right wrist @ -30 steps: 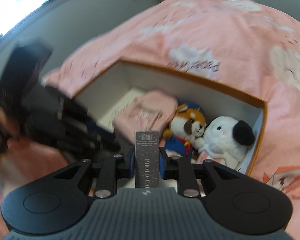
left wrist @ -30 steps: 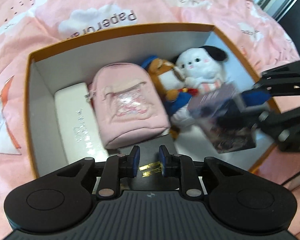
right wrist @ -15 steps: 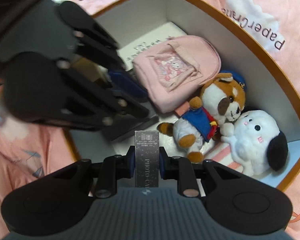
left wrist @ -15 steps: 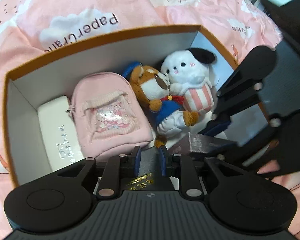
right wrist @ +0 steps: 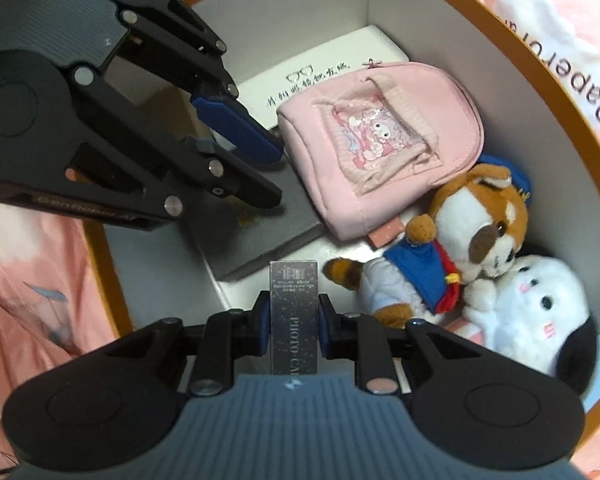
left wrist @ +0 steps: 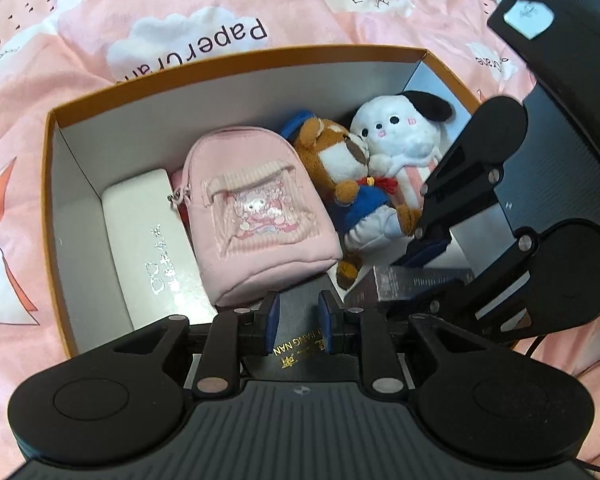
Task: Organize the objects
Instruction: 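Lower the silver photo card box into the orange box with the right gripper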
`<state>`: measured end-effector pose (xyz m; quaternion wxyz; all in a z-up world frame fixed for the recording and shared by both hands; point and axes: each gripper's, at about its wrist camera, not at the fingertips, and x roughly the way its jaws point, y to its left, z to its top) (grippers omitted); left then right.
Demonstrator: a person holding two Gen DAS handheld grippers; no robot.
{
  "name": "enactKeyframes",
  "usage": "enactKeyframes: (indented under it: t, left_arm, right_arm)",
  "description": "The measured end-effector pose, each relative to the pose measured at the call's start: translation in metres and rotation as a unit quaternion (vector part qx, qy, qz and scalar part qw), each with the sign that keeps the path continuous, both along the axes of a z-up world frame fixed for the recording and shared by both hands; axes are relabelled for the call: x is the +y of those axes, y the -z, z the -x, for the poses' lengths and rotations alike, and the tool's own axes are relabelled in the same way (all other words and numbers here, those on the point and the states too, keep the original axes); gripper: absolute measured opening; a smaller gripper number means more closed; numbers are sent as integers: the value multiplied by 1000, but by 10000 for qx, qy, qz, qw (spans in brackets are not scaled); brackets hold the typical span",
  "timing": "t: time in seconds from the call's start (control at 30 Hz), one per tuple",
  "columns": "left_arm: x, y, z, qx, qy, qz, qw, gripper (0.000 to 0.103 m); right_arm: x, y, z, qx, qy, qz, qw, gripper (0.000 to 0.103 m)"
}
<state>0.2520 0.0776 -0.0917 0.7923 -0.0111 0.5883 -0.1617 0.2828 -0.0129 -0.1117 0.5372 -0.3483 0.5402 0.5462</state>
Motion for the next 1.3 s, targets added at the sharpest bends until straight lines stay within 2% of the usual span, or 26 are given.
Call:
enactKeyframes:
  t: [0.17, 0.23, 0.37, 0.47, 0.6, 0.9, 1.03, 1.23, 1.3]
  left_arm:
    - [0, 3, 1, 9, -29, 44, 10000, 24]
    - [0, 4, 1, 23, -40, 76, 10000, 24]
    - [0, 6, 1, 25, -44, 74, 10000, 24]
    - [0, 6, 2, 33, -38, 104, 9999, 24]
    - [2, 7, 0, 23, -75, 98, 9999, 25]
    - [5, 9, 0, -6, -128, 120, 9998, 25]
    - [4, 10, 0, 3, -100, 123, 9999, 25]
    - [2, 10, 0, 20, -60, 114, 9999, 25]
    - [2, 11, 0, 35, -71, 120, 9999, 25]
  right_arm:
    - [10, -3, 16, -588, -708, 187, 9956, 24]
    - [13, -2, 21, -579, -962, 180, 9935, 24]
    - [15, 1, 17, -254, -1309, 153, 9910, 24]
    - [17, 0, 18, -302, -1356, 155, 9902, 27]
    - [15, -5, 16, -413, -1309, 188, 9904, 35]
    - [-6, -16, 20, -957, -1343, 154, 9862, 34]
    - [-9, -9, 27, -1117, -1527, 107, 9819, 26]
    - [-6, 0, 29, -928, -1766, 16, 9799, 27]
    - [-5, 1, 26, -710, -1773, -22, 9816, 27]
